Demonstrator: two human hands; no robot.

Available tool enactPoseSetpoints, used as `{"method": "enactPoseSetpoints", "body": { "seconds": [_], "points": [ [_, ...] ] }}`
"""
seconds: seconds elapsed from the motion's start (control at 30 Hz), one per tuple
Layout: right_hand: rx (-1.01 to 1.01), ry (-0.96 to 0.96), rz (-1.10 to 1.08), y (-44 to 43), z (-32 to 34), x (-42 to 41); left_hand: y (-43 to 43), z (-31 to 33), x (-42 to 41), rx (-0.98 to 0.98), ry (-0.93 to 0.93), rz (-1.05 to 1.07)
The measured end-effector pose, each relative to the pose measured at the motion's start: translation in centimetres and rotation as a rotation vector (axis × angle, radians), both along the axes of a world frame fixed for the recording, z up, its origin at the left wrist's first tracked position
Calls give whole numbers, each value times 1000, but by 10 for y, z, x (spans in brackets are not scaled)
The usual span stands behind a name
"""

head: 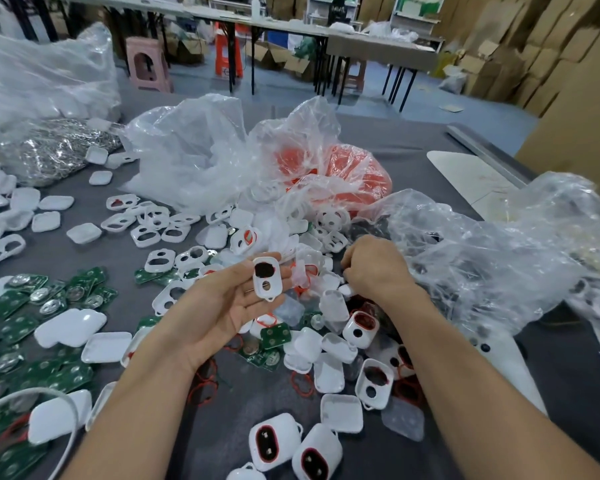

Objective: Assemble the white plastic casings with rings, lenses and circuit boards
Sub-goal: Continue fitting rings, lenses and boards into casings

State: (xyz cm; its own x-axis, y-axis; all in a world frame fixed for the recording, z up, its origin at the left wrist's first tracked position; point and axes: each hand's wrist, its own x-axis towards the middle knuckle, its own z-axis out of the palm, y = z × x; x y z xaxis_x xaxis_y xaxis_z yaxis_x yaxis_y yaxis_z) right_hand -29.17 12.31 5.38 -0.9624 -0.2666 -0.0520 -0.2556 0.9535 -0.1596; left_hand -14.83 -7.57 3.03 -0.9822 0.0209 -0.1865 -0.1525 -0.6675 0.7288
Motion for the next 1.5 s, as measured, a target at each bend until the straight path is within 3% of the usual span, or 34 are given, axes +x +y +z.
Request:
{"method": "enactPoseSetpoints", "body": {
  "seconds": [0.17,0.27,0.37,0.47,0.53,0.73,0.8,1.07,1.3,1.5],
  "points": [
    [140,92,12,-9,3,1,-2,1,2,5,-4,4],
    [59,107,44,-2,7,9,-3,1,3,3,-6,9],
    [-434,96,17,10,10,32,-2,1,4,-6,4,8],
    [-1136,-133,-43,1,12,75,-2,1,3,-10,17,23],
    [-1323,-192,-33,-11,5,96,2,1,1,-10,14,29],
    [-1050,271,160,-32,-23,113,17,-3,-1,-6,4,11],
    [-989,341,193,-31,-28,112,20,-3,-2,-14,6,10],
    [-1042,163,167,-24,-28,107,20,-7,-5,-35,23,7],
    [-1131,-52,10,-24,-23,101,22,-8,-3,-52,26,-29],
    [-1173,7,-33,-22,-23,103,27,-7,-3,-62,40,-40]
  ]
}}
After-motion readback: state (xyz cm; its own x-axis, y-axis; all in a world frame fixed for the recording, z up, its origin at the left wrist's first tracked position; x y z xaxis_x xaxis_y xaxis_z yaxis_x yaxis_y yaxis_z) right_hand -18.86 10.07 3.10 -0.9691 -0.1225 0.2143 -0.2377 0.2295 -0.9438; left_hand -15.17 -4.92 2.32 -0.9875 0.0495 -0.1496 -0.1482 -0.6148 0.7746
